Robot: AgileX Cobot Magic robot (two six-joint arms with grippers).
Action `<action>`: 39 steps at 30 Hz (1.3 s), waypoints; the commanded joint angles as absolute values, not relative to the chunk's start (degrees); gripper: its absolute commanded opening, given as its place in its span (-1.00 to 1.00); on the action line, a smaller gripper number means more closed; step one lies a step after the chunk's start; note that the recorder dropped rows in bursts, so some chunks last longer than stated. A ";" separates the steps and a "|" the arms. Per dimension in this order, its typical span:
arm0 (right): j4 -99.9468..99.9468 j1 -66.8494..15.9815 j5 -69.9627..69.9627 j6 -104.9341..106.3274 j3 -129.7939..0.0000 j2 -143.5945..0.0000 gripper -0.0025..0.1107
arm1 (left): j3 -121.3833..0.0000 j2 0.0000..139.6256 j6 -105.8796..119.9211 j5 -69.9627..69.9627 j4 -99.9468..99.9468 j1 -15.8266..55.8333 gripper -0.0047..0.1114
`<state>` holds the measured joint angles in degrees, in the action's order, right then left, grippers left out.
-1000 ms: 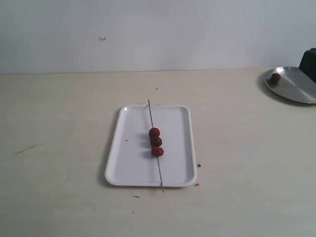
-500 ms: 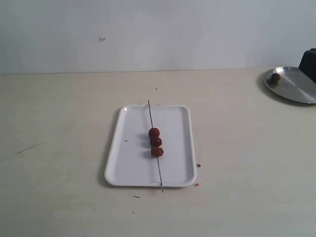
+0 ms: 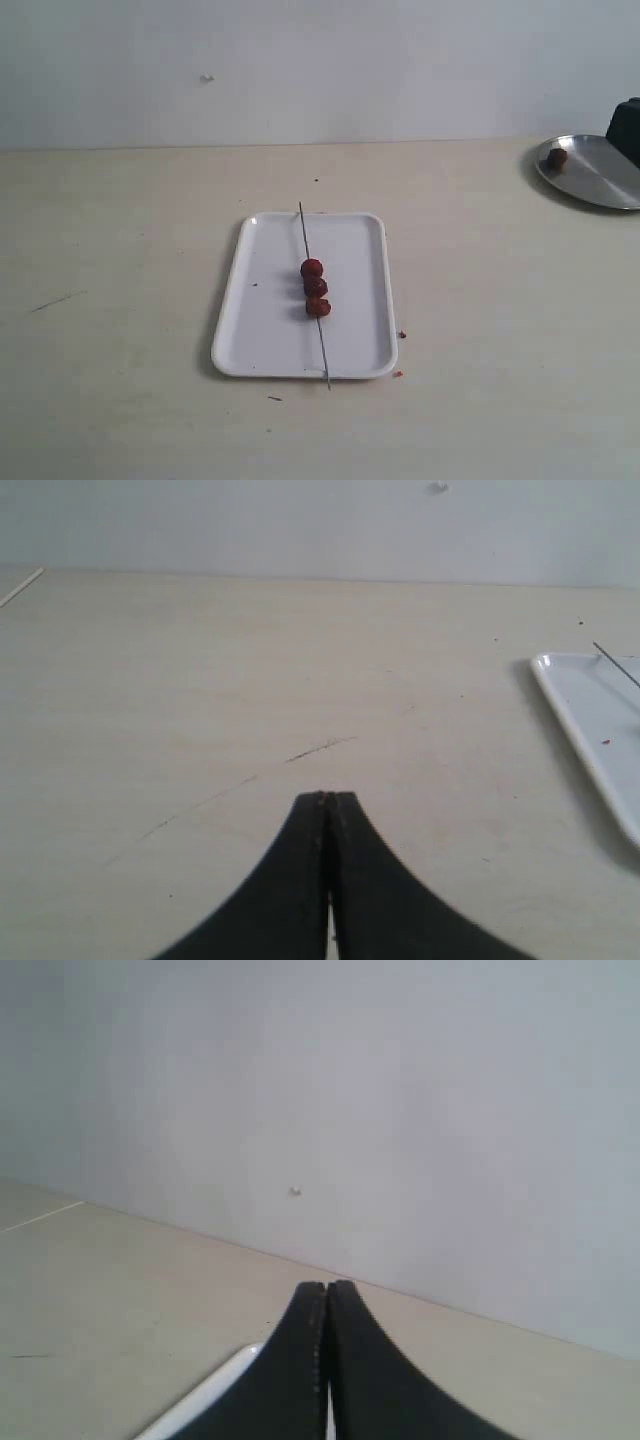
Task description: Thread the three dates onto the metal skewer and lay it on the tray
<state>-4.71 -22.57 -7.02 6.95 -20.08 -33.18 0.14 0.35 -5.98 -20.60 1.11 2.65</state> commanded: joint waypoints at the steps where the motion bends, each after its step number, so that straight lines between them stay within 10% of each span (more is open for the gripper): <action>1: -4.65 -22.66 -7.20 7.40 -19.81 -32.83 -0.96 | 0.00 0.00 -6.61 -20.49 1.59 2.52 -0.92; 14: -3.92 -22.31 -7.01 10.53 -19.81 -31.95 -0.96 | 0.00 0.00 -6.48 -20.49 1.59 2.52 -0.92; 27: -4.80 0.37 2.32 5.82 -6.86 -12.30 -0.96 | 0.00 0.00 -6.48 -20.49 1.59 2.52 -0.92; 39: -5.04 5.03 5.91 5.45 0.00 -5.31 -0.96 | 0.00 0.00 -6.36 -20.49 1.59 2.52 -0.92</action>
